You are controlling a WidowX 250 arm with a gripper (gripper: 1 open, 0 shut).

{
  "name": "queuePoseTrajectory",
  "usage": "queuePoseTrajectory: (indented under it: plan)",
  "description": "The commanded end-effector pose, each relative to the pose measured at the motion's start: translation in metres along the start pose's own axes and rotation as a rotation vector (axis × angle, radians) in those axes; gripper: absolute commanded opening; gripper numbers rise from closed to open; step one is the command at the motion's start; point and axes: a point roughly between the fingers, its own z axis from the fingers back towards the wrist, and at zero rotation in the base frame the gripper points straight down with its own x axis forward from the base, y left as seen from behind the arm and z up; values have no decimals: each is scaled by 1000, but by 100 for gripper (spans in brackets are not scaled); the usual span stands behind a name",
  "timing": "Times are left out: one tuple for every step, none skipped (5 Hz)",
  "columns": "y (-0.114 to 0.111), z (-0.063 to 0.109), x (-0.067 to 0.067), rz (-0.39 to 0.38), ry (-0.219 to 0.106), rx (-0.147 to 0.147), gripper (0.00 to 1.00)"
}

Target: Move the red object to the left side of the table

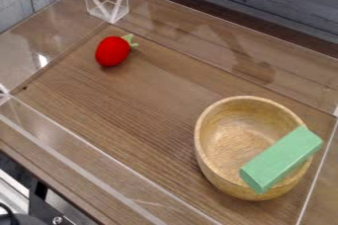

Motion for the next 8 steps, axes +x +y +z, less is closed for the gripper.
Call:
queuePoseTrajectory:
  plan:
    - [-14, 38, 11, 1, -83, 37, 100]
    - [-28, 35, 20, 6, -72, 23, 100]
    - [-35, 34, 25, -26, -55, 19, 0]
    - [-39, 32, 31, -49, -37, 15, 100]
    - [-47, 19, 33, -40, -21, 12, 100]
    - [-56, 6, 33, -38, -6, 12, 0]
    - [-67, -14, 33, -77, 16, 9, 100]
    - [-75, -31, 33, -103, 35, -8, 100]
